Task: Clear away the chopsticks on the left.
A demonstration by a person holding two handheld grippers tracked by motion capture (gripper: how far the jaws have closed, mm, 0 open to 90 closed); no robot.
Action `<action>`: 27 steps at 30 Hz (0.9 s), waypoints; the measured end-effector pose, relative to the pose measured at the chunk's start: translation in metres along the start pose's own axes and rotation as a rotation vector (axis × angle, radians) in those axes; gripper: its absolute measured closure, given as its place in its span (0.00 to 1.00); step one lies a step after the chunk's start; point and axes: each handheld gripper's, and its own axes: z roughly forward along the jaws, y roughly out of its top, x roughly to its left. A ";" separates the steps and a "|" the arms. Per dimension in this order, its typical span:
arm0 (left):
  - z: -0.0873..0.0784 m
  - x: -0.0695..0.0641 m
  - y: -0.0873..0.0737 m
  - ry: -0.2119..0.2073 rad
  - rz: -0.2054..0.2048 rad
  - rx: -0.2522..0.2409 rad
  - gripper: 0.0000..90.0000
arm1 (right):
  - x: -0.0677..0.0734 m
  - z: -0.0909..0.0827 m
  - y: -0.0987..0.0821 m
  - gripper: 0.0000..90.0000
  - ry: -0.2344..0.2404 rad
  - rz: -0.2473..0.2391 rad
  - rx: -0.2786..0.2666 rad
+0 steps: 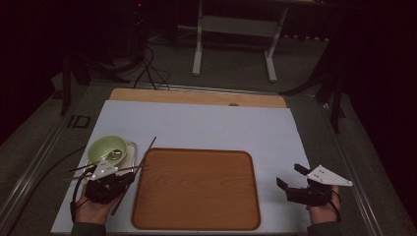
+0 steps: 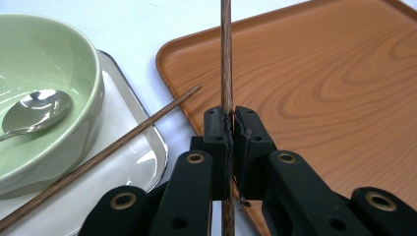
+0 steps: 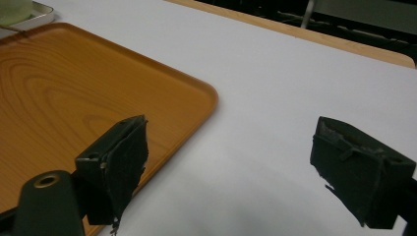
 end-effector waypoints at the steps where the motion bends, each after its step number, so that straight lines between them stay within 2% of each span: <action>1: 0.000 -0.001 0.000 0.000 -0.004 0.000 0.95 | 0.000 0.000 0.000 0.15 0.001 0.000 0.000; 7: 0.003 -0.008 0.003 -0.001 -0.023 -0.004 0.95 | 0.000 0.000 0.000 0.15 0.001 -0.001 -0.002; 16: 0.005 -0.016 0.009 -0.039 -0.049 -0.042 0.95 | 0.001 0.000 0.000 0.15 0.002 0.000 0.000; 24: 0.010 -0.021 0.012 -0.057 -0.068 -0.055 0.95 | 0.001 0.001 0.000 0.15 0.003 -0.002 0.001; 25: 0.014 -0.024 0.013 -0.076 -0.083 -0.064 0.95 | 0.001 0.000 0.000 0.15 0.003 -0.002 0.001; 27: 0.017 -0.026 0.014 -0.084 -0.085 -0.064 0.95 | 0.001 0.000 0.000 0.15 0.003 0.000 0.001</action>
